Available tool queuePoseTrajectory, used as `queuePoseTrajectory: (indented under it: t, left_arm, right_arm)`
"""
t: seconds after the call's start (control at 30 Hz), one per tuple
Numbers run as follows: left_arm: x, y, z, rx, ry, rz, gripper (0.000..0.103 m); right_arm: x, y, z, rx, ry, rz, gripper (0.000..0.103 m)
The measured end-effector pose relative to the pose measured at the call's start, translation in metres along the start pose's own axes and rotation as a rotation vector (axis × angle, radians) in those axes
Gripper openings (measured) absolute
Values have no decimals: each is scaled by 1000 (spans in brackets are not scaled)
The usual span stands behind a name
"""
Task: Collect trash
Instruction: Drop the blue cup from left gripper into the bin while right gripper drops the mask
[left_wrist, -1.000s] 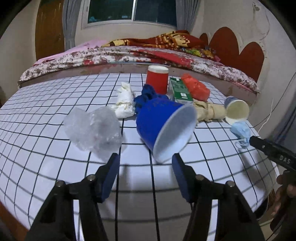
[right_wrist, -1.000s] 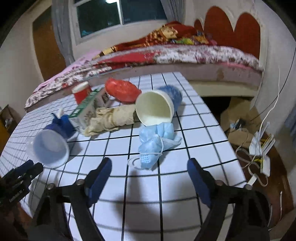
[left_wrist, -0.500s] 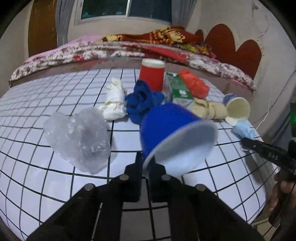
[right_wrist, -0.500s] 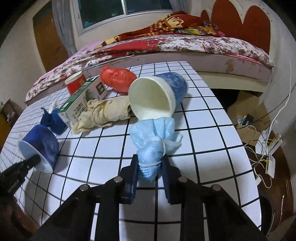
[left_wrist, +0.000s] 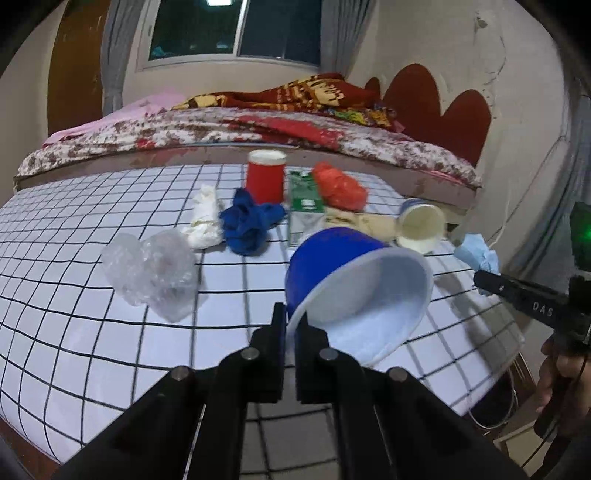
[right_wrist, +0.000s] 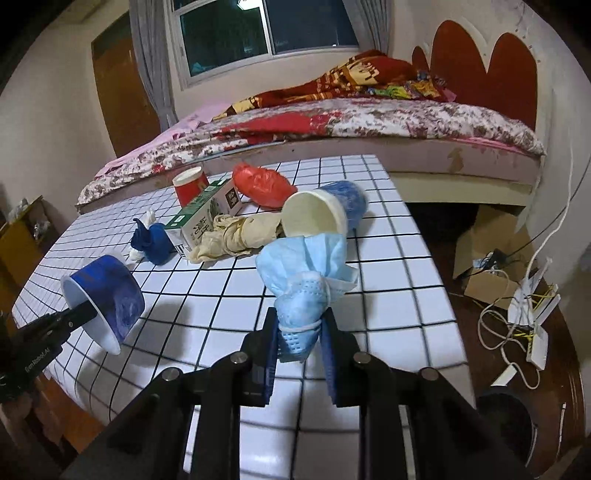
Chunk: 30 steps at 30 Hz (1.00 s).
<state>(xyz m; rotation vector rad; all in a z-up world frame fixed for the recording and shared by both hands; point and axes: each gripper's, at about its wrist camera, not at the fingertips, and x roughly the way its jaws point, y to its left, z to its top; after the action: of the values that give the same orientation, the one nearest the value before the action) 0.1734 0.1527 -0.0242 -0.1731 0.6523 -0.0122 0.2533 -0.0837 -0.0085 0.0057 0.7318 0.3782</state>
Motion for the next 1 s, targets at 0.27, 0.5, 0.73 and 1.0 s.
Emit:
queuePoseTrajectory:
  t: [0.27, 0.5, 0.73, 1.0]
  left_arm:
    - [-13, -51, -5, 64, -10, -91, 4]
    - [-18, -105, -11, 133, -3, -173, 4]
    - [-22, -162, -21, 210, 11, -245, 4]
    - [-19, -216, -39, 278, 47, -313, 4]
  right_arm:
    - [-47, -29, -14, 7, -40, -48, 23]
    - [-83, -70, -32, 59, -50, -105, 23]
    - [-118, -107, -48, 109, -60, -175, 23]
    - [-146, -152, -81, 171, -41, -239, 23]
